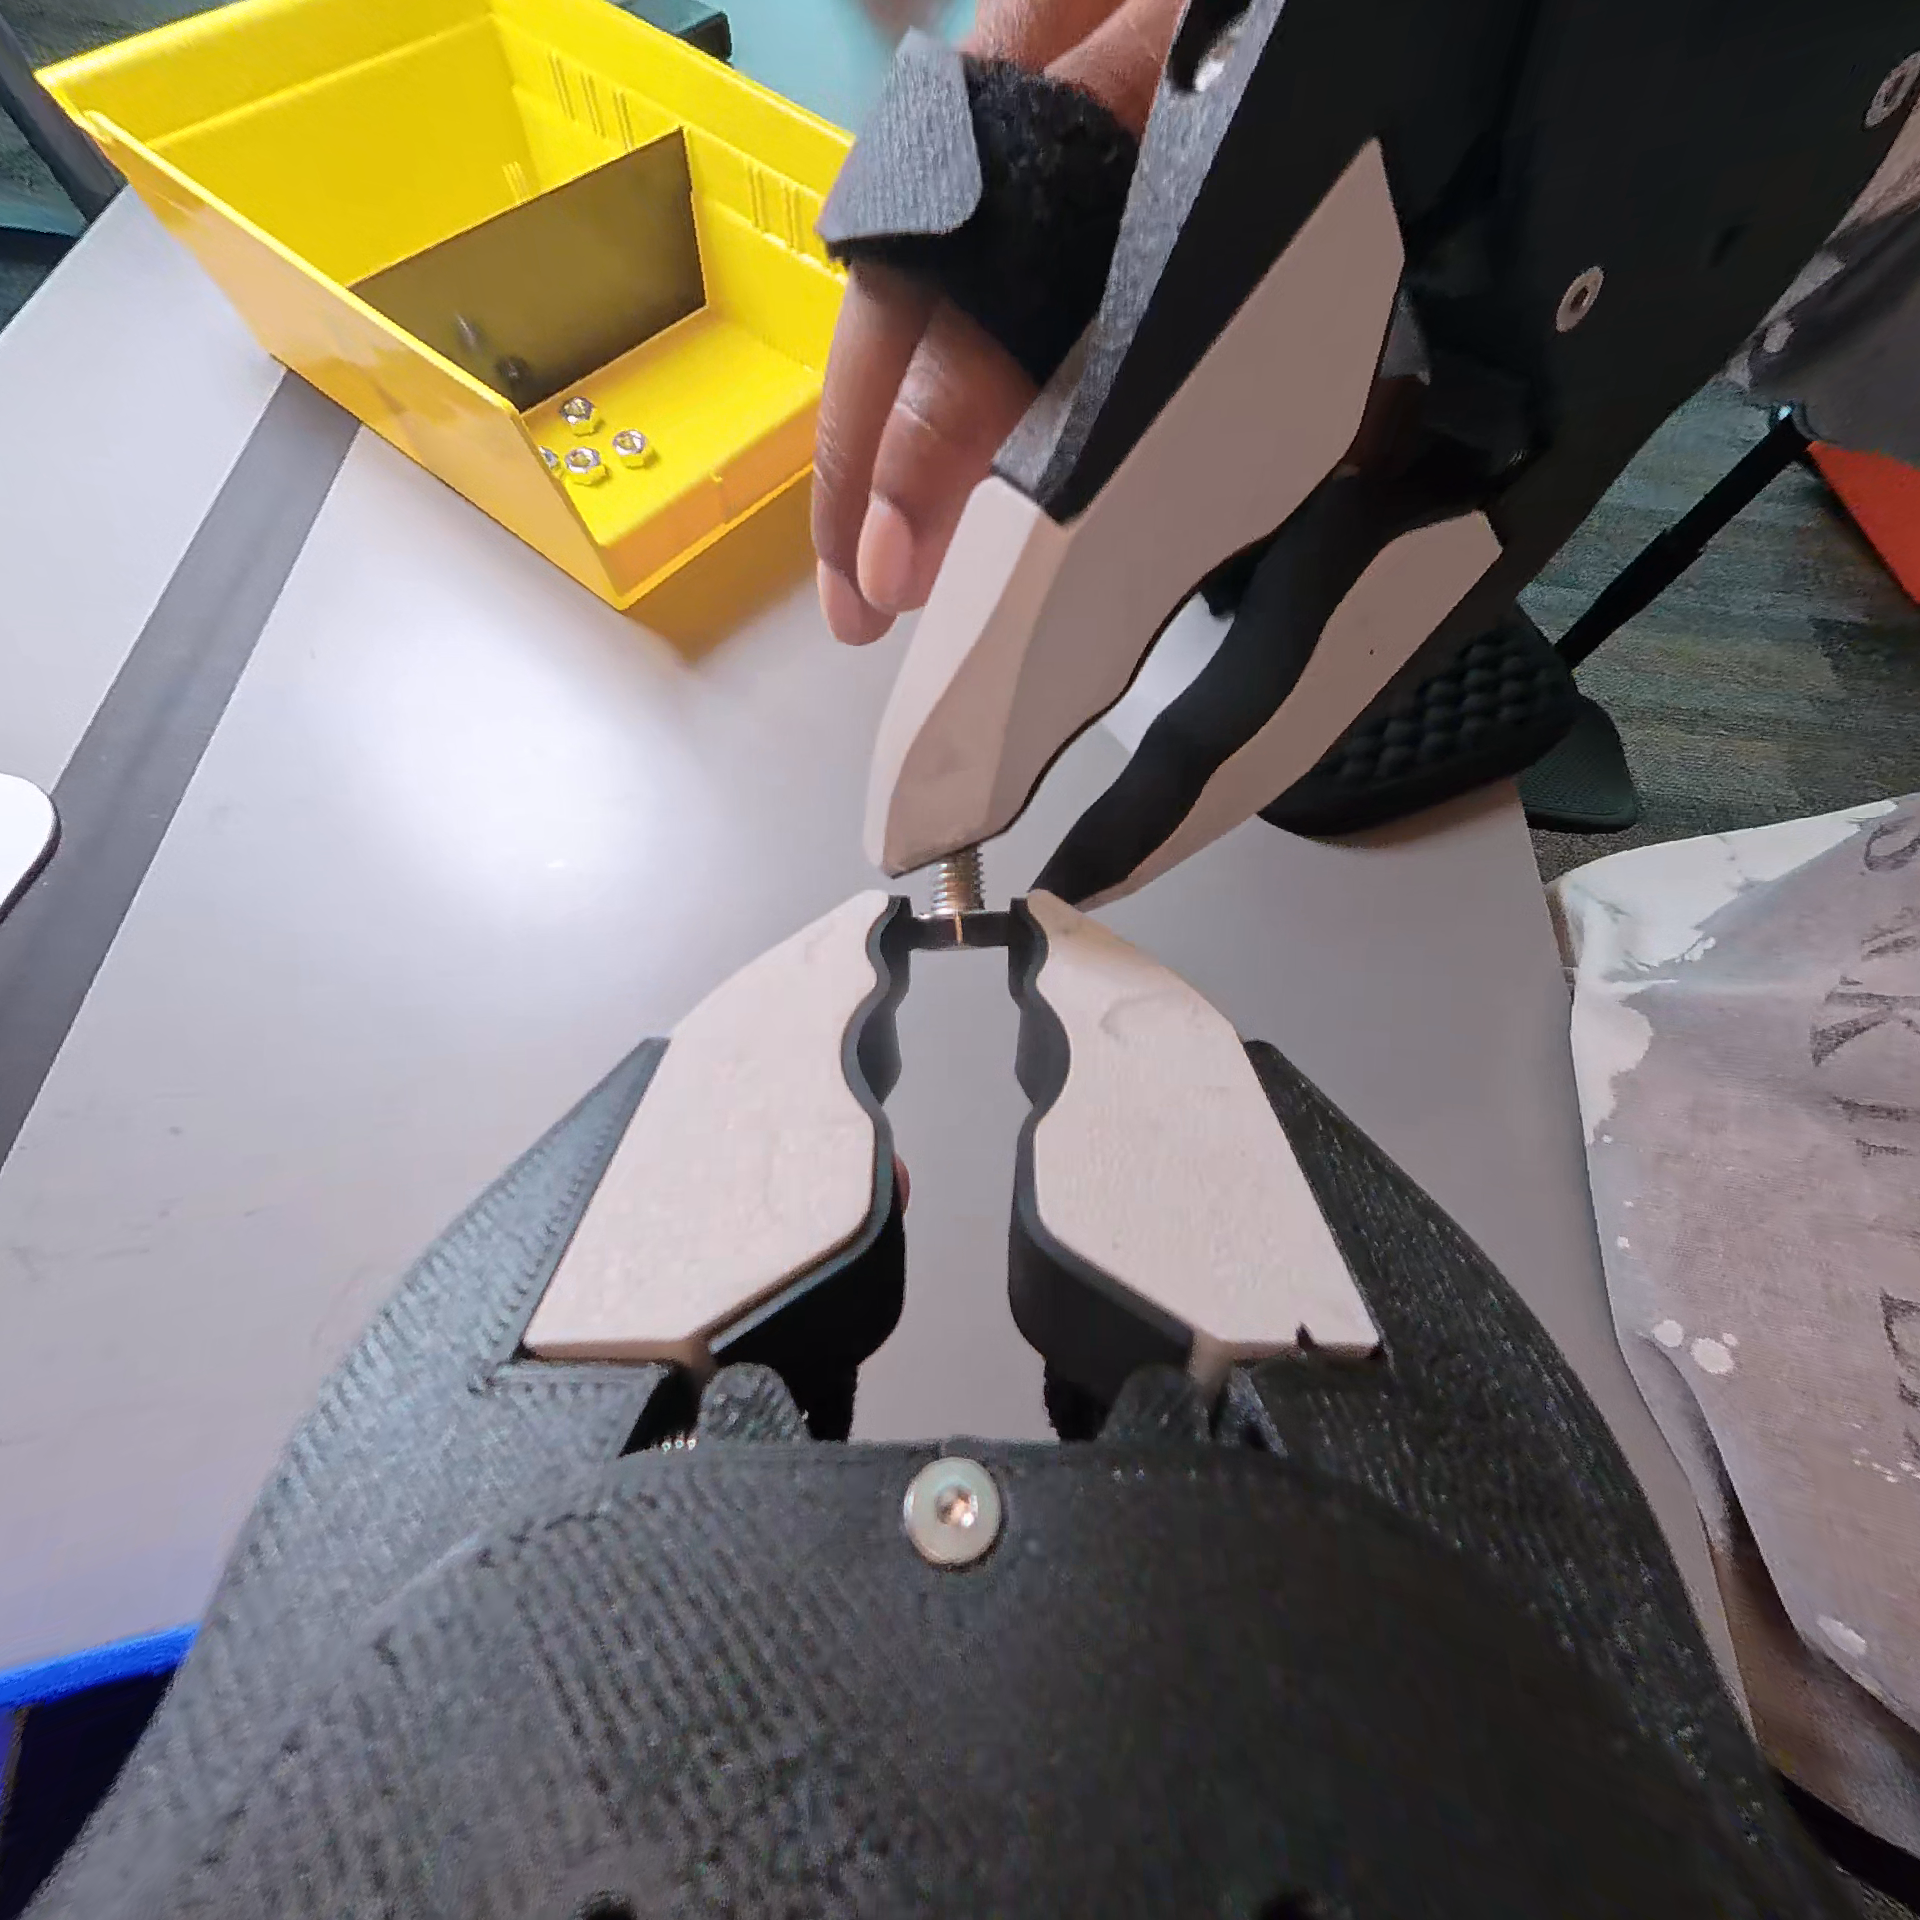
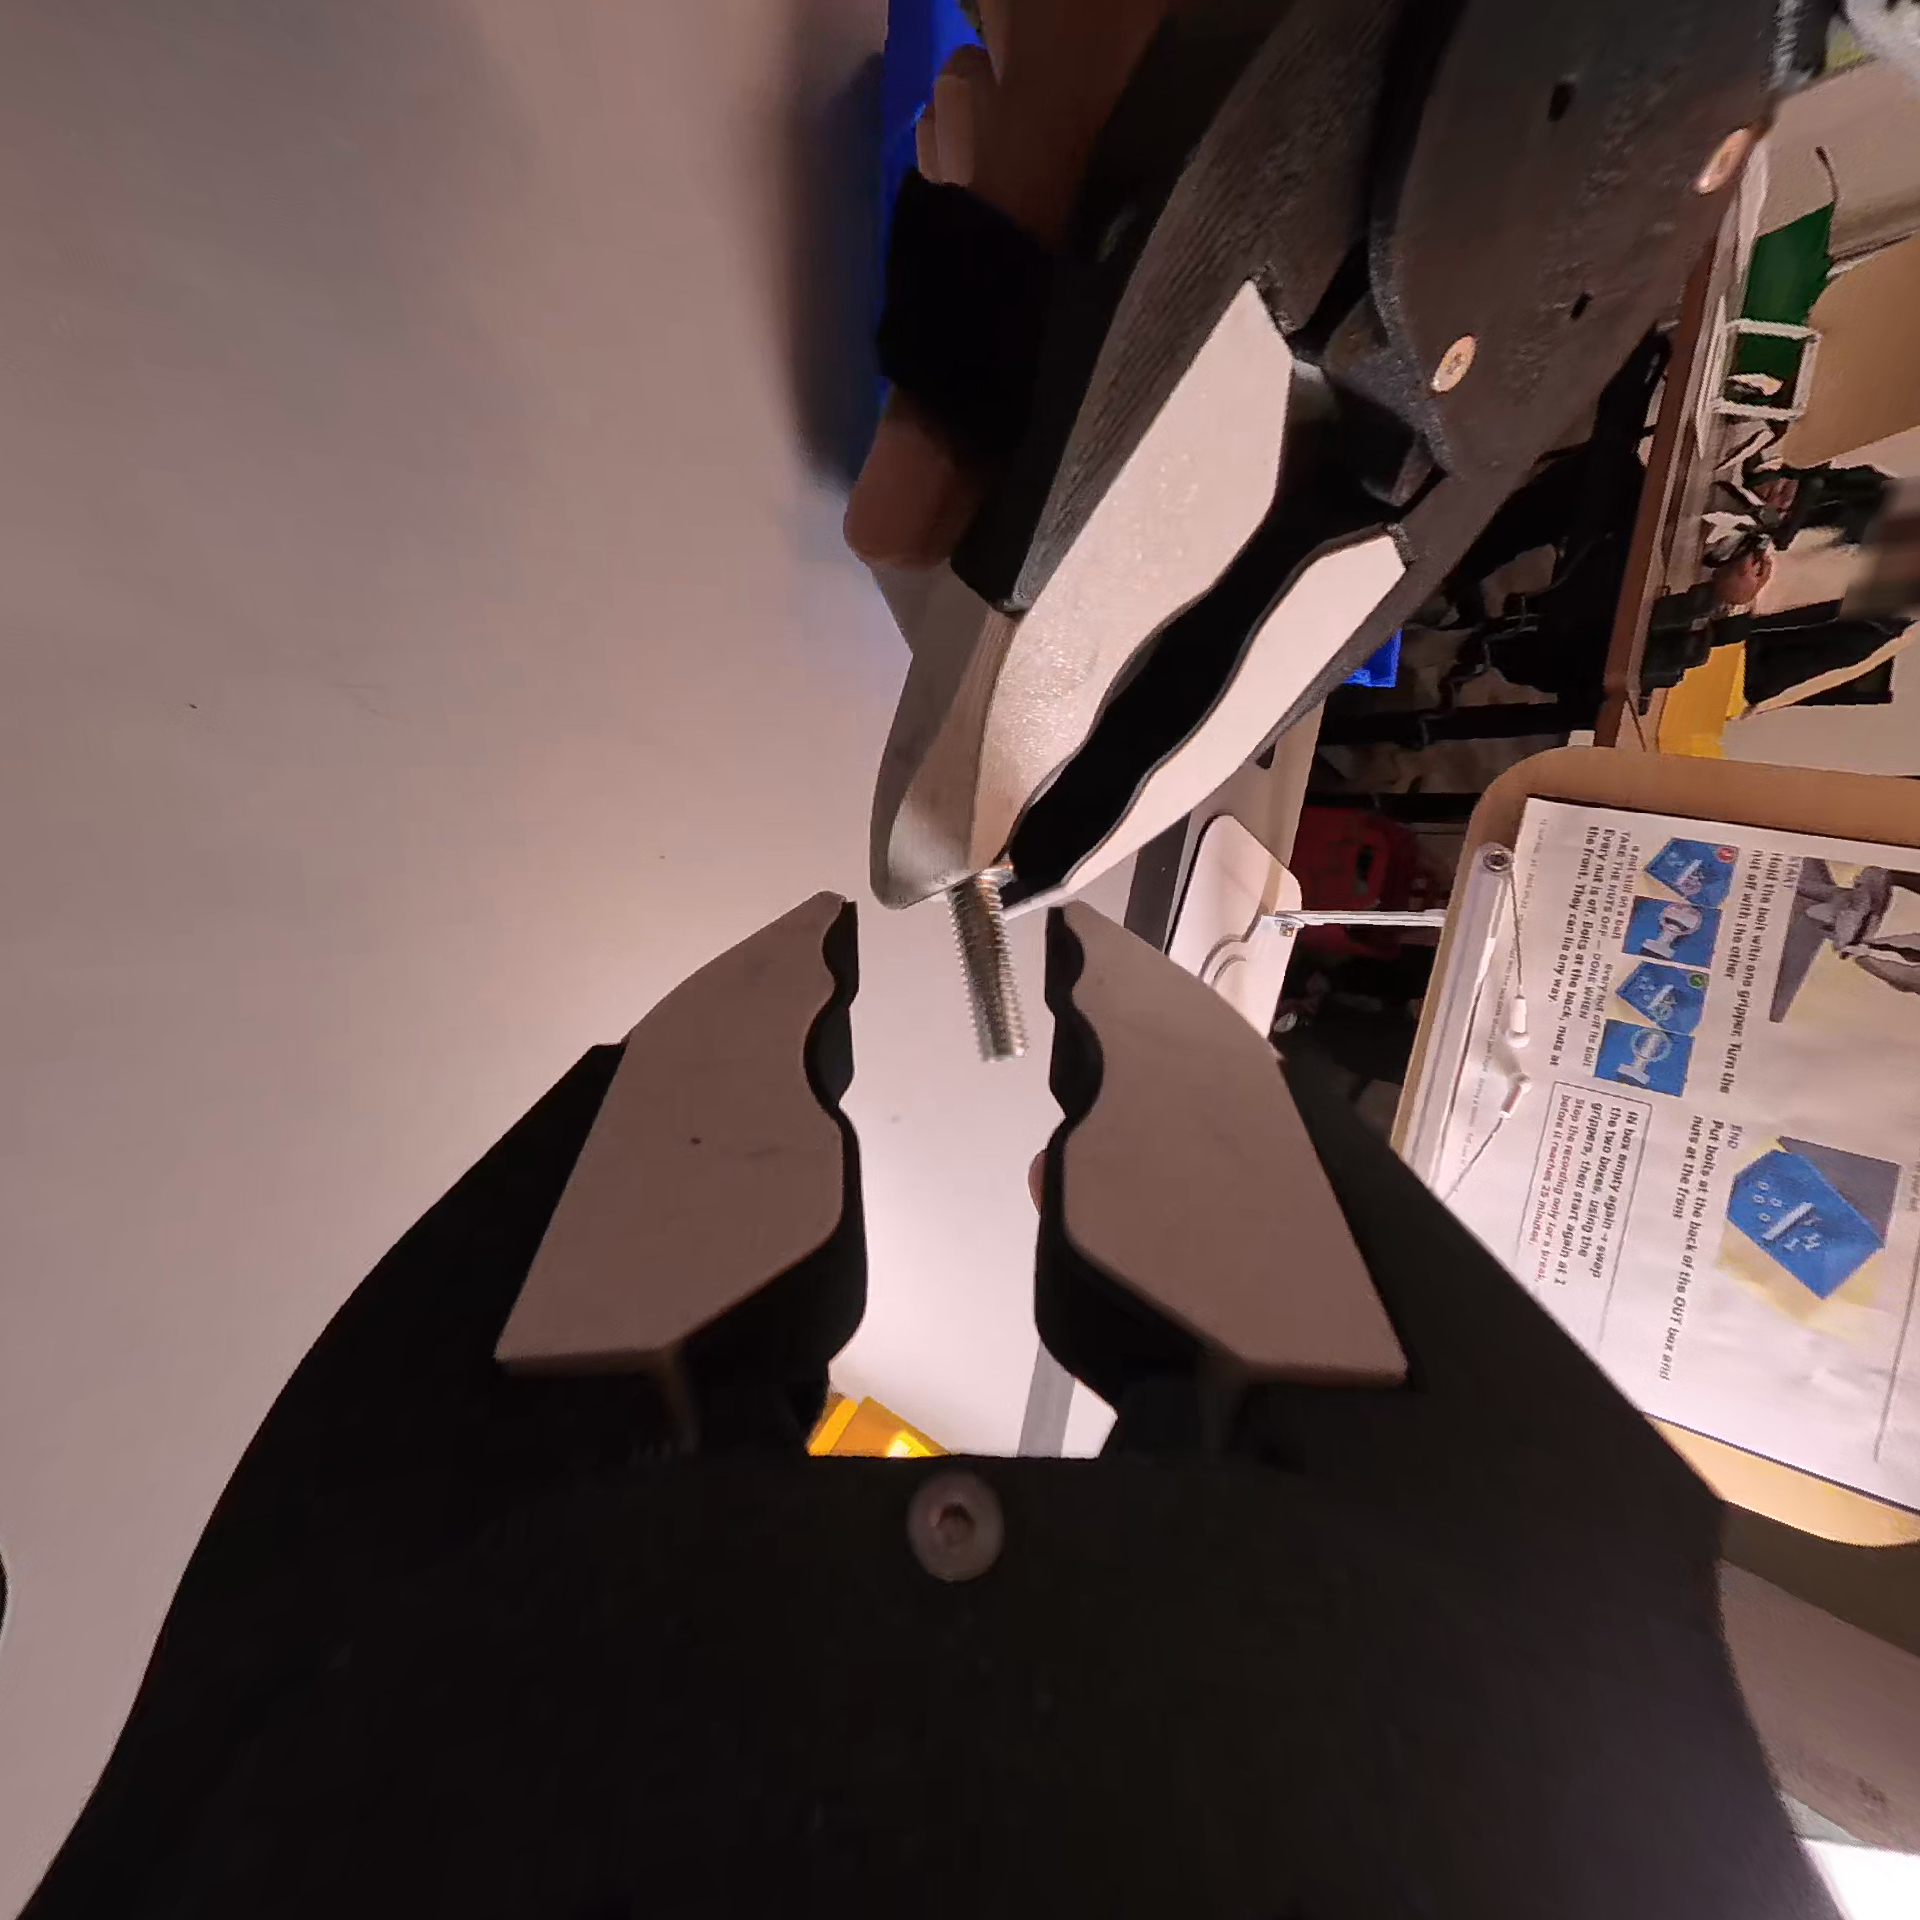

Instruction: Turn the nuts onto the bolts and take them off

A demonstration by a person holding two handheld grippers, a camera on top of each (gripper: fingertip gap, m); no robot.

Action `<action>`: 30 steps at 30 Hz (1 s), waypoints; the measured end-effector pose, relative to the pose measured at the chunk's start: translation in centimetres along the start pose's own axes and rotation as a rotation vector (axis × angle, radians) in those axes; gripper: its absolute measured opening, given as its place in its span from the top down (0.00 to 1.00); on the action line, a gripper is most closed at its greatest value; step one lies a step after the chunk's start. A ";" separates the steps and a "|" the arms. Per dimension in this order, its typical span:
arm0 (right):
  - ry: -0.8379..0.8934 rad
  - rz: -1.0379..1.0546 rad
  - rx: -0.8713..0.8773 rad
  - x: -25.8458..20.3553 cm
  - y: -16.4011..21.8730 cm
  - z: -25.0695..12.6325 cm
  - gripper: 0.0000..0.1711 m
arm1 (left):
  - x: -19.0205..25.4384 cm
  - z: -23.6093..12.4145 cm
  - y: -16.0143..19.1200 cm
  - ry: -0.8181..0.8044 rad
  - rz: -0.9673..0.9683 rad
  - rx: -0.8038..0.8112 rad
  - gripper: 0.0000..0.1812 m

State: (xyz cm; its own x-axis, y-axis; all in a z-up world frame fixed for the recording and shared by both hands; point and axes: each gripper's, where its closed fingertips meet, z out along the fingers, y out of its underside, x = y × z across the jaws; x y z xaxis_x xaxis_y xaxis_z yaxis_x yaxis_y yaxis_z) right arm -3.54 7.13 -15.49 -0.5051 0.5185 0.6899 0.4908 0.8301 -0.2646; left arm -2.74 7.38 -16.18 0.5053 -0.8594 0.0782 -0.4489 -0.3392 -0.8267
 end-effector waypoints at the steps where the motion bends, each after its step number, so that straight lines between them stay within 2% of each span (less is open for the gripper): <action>1: -0.008 0.002 0.000 -0.2 0.1 0.2 0.80 | -0.1 0.1 0.1 -0.002 -0.004 -0.005 0.90; 7: -0.025 -0.010 -0.034 -0.5 1.0 1.5 0.85 | -0.3 0.5 1.3 0.005 -0.032 -0.063 0.90; 10: -0.016 -0.058 -0.062 -0.6 1.3 1.8 0.94 | -0.2 0.7 1.5 0.014 -0.035 -0.080 0.90; 11: -0.013 -0.069 -0.068 -0.6 1.4 1.9 0.94 | -0.2 0.7 1.6 0.014 -0.037 -0.080 0.90; 14: -0.020 0.011 -0.057 -0.3 1.9 1.7 0.94 | -1.0 0.5 0.8 -0.025 -0.036 -0.021 0.89; 17: 0.023 0.204 -0.031 2.2 5.1 0.7 0.94 | -2.6 -1.6 -1.3 -0.135 -0.017 0.125 0.81; 19: 0.097 0.405 -0.070 5.3 10.3 -0.7 0.94 | -3.5 -4.1 -3.5 -0.204 -0.007 0.280 0.80; 23: 0.317 0.807 -0.245 10.7 25.1 -4.5 0.94 | -5.3 -9.2 -5.9 -0.357 -0.006 0.526 0.80; 27: 0.411 1.145 -0.451 9.9 38.3 -5.5 0.94 | -6.8 -13.1 -6.5 -0.474 -0.030 0.688 0.82; 30: 0.373 1.333 -0.585 7.1 44.8 -4.1 0.94 | -8.1 -14.2 -5.7 -0.534 -0.047 0.706 0.83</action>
State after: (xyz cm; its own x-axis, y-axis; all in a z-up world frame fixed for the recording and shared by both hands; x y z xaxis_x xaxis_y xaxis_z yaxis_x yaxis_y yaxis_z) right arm 17.77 47.21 -19.70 0.6889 0.6517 0.3174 0.6840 -0.4394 -0.5823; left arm -14.75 10.85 -4.14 0.8678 -0.4970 -0.0040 0.0510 0.0970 -0.9940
